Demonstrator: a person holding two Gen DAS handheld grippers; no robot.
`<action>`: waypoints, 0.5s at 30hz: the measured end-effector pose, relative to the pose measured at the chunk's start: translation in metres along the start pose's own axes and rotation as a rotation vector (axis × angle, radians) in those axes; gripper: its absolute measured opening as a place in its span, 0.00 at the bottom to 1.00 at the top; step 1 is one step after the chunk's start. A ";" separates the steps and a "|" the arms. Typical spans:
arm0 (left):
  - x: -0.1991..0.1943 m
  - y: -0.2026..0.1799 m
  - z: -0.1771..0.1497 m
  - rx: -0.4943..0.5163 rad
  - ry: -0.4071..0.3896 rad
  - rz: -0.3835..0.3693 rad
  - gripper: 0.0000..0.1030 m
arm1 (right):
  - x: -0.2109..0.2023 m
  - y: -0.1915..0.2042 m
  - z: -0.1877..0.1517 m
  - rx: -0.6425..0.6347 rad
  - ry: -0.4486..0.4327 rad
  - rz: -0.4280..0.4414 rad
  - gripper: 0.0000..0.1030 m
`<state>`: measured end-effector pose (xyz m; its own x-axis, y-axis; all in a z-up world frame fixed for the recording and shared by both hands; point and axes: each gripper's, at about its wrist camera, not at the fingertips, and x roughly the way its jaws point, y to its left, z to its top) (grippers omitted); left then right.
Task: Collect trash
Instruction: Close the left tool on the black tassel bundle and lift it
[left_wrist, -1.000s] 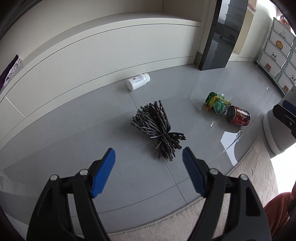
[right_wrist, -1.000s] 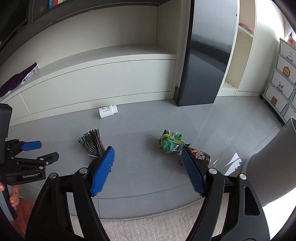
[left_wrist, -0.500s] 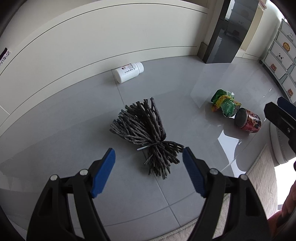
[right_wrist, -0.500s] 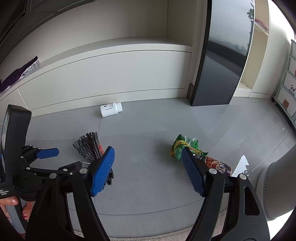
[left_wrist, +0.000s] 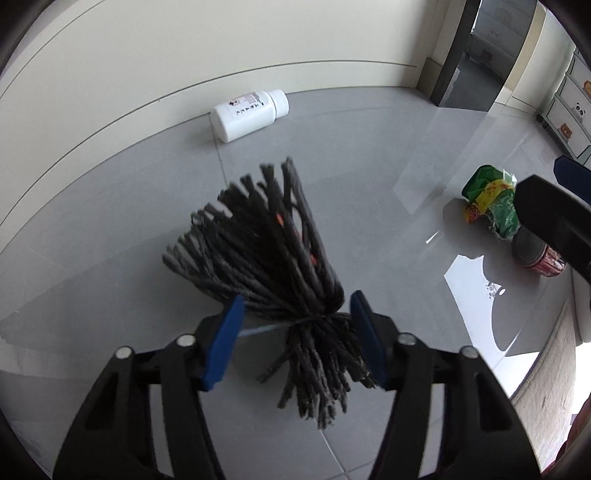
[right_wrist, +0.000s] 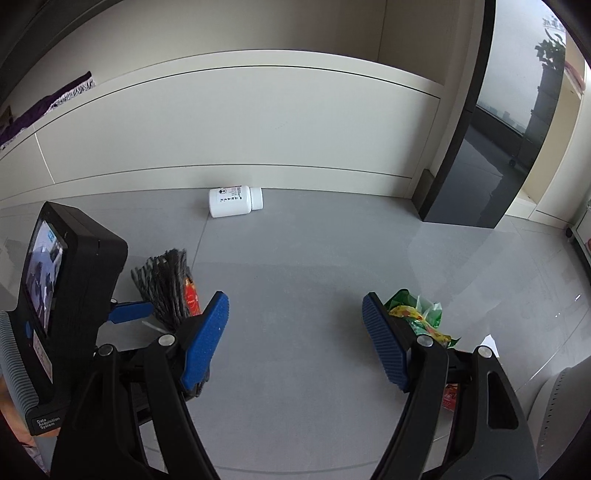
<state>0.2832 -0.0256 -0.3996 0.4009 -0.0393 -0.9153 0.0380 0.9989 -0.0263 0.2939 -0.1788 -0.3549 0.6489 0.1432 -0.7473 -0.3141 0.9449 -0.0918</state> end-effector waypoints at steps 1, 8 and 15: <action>0.003 0.000 -0.001 -0.001 0.009 -0.012 0.40 | 0.001 0.002 -0.001 -0.005 0.004 0.005 0.70; -0.004 -0.005 0.000 0.026 -0.032 -0.033 0.07 | 0.009 0.013 -0.003 -0.041 0.017 0.020 0.70; -0.018 0.007 0.007 0.013 -0.099 -0.027 0.05 | 0.013 0.016 0.005 -0.036 0.011 0.034 0.70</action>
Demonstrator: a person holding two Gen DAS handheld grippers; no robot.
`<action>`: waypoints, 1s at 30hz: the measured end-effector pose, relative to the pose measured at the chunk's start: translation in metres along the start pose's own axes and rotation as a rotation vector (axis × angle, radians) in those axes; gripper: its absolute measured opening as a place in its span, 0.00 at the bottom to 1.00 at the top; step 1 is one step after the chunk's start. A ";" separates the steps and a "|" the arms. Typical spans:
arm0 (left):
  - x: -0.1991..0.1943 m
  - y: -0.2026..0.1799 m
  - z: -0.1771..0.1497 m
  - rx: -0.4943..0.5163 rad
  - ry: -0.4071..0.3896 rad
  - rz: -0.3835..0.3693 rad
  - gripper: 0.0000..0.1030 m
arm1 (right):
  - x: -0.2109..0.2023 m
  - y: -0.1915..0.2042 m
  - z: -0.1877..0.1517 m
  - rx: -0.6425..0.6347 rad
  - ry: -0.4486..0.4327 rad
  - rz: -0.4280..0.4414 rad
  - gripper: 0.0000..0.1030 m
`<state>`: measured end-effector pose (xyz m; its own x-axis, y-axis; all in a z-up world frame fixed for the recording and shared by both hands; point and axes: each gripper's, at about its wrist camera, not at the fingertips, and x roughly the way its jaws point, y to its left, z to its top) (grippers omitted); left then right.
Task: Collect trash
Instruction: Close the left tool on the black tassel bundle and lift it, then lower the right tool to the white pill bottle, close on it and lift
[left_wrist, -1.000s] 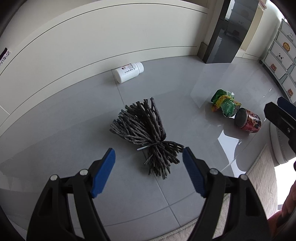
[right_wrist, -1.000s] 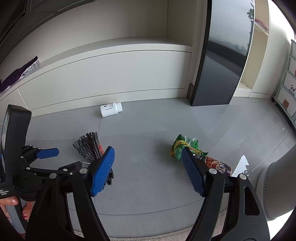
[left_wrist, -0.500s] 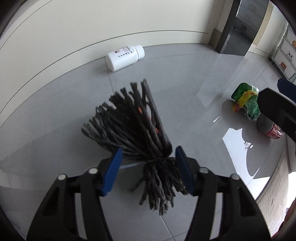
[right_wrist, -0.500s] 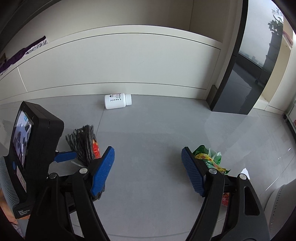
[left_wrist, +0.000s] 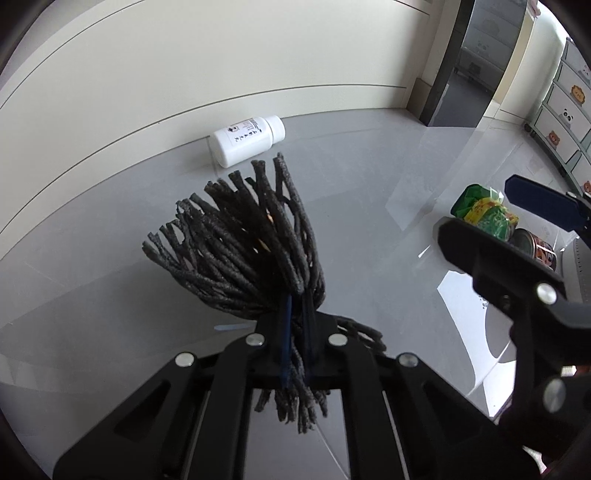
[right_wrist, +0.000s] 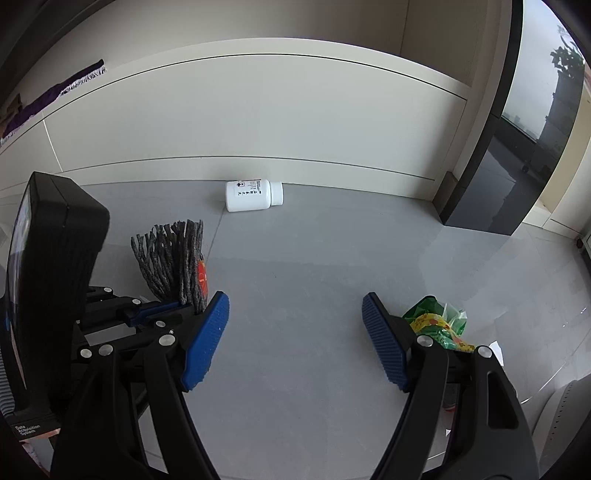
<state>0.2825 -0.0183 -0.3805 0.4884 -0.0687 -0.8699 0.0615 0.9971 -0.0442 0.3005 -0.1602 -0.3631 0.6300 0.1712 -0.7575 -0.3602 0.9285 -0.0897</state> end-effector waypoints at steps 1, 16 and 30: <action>-0.002 0.002 0.001 0.001 -0.008 0.009 0.05 | 0.001 0.001 0.001 -0.002 -0.002 0.002 0.70; -0.005 0.064 0.039 -0.016 -0.079 0.141 0.05 | 0.051 0.034 0.056 -0.036 -0.052 0.052 0.70; 0.011 0.122 0.069 -0.127 -0.116 0.164 0.05 | 0.151 0.060 0.098 -0.002 -0.017 0.042 0.75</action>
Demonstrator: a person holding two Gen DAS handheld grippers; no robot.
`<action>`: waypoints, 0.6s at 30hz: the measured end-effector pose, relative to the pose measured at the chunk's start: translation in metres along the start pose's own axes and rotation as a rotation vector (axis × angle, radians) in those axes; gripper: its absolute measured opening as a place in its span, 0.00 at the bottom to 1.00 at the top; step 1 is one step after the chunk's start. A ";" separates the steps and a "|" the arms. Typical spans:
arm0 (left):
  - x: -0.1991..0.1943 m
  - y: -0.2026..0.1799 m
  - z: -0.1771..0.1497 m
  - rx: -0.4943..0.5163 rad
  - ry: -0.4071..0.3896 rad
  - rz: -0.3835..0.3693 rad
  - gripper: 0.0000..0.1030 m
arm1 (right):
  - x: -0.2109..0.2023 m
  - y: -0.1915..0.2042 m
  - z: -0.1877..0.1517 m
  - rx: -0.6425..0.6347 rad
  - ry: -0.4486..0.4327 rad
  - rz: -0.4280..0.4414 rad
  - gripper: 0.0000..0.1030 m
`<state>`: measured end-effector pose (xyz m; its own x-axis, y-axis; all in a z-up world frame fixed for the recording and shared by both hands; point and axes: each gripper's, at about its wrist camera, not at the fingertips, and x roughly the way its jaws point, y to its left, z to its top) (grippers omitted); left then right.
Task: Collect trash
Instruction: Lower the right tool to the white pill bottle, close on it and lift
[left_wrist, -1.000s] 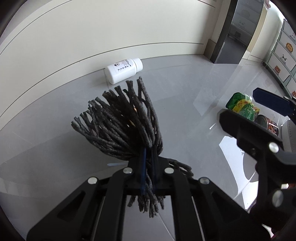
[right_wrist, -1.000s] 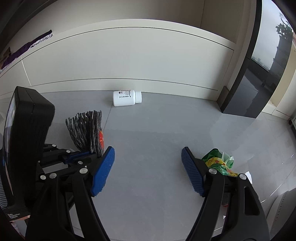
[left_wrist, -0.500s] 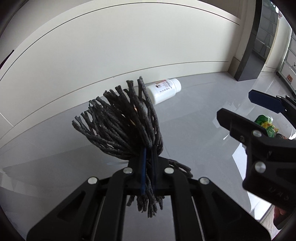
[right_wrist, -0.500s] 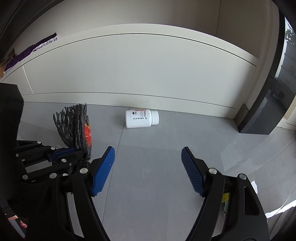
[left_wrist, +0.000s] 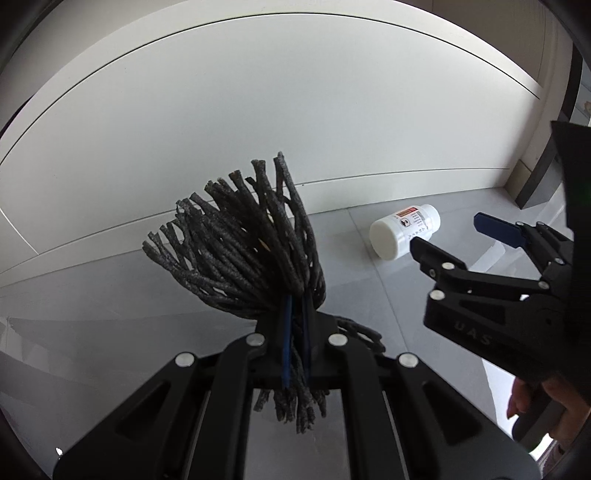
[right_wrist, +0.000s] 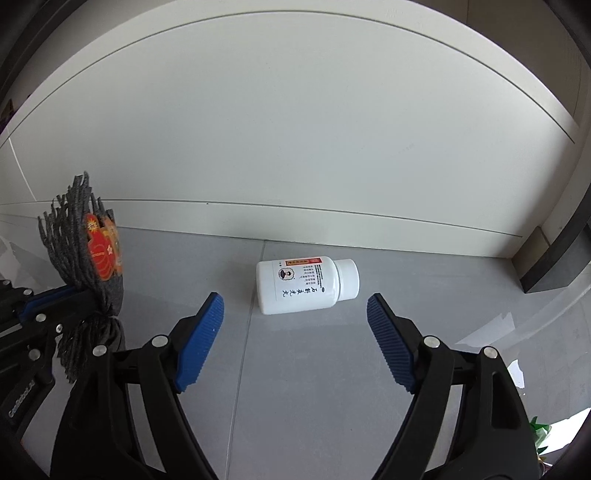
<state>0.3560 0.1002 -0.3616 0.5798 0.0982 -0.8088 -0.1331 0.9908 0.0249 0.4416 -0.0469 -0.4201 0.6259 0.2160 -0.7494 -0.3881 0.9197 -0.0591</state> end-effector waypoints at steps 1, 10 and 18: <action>0.001 0.001 -0.001 -0.003 0.003 -0.013 0.05 | 0.007 0.001 0.001 0.006 0.006 -0.009 0.75; 0.002 -0.016 -0.003 0.039 0.015 -0.072 0.05 | 0.051 0.006 0.001 -0.015 0.029 -0.095 0.75; 0.003 -0.025 -0.004 0.051 0.024 -0.096 0.05 | 0.075 0.002 0.000 -0.004 0.064 -0.107 0.71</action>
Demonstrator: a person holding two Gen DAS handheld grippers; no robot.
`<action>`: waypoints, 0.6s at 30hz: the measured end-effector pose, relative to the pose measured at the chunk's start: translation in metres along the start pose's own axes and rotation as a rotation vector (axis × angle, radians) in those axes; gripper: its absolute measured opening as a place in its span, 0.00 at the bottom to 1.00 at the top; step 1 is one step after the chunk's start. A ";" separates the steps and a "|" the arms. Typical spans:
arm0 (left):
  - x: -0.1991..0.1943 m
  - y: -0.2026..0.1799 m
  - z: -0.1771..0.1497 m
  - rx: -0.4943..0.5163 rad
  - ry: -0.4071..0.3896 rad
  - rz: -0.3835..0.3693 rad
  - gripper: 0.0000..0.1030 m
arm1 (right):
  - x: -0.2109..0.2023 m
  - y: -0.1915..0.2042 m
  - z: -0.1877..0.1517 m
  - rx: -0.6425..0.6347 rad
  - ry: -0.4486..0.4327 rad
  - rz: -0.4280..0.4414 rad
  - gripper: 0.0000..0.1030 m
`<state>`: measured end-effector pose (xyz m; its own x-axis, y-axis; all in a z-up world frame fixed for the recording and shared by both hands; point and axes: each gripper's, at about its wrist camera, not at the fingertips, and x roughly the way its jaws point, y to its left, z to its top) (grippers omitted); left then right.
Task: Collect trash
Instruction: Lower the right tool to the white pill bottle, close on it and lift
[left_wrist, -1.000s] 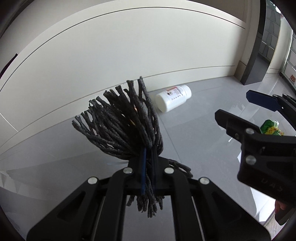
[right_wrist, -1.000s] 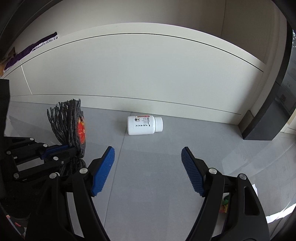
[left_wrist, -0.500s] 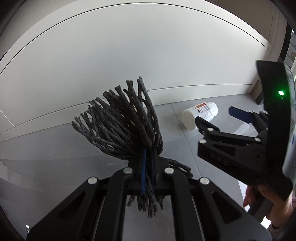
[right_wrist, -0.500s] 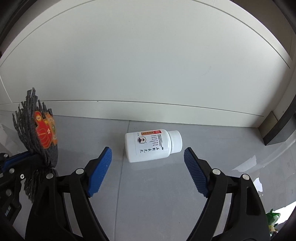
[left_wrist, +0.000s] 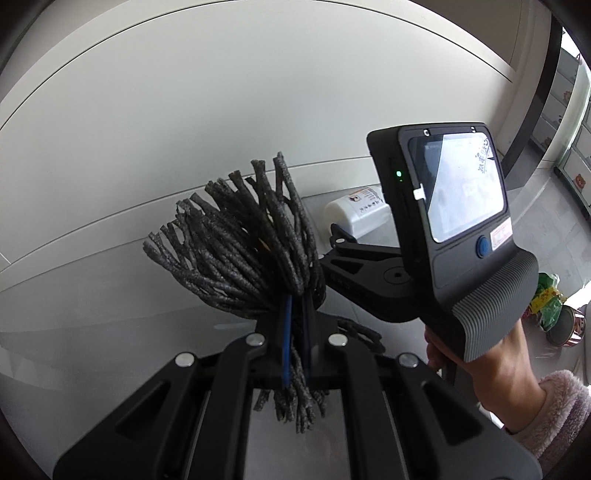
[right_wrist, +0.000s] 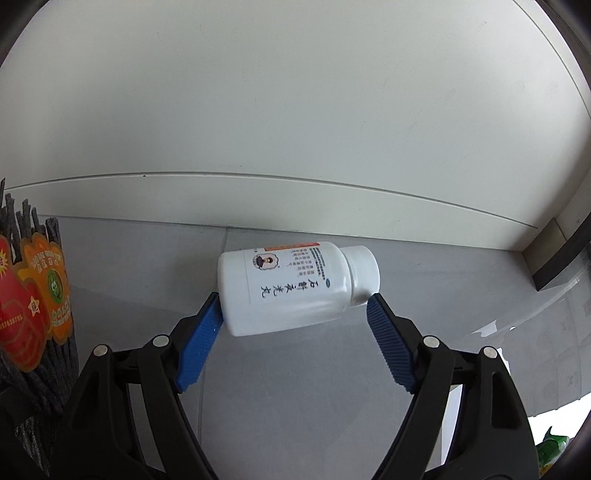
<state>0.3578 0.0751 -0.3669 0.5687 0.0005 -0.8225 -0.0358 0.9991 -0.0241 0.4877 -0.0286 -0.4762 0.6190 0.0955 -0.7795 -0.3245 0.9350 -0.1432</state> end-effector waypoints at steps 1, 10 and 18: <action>0.001 0.000 0.000 -0.001 0.002 -0.003 0.05 | 0.002 0.001 0.000 -0.003 0.004 0.002 0.63; 0.000 0.008 0.003 -0.001 0.002 -0.004 0.05 | 0.004 0.005 0.003 0.003 -0.012 0.020 0.62; -0.002 0.018 0.005 -0.005 0.001 -0.005 0.05 | -0.001 -0.001 -0.001 -0.006 0.019 0.043 0.14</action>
<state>0.3601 0.0930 -0.3626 0.5681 -0.0043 -0.8229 -0.0373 0.9988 -0.0310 0.4869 -0.0298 -0.4755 0.5909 0.1286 -0.7964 -0.3543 0.9283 -0.1130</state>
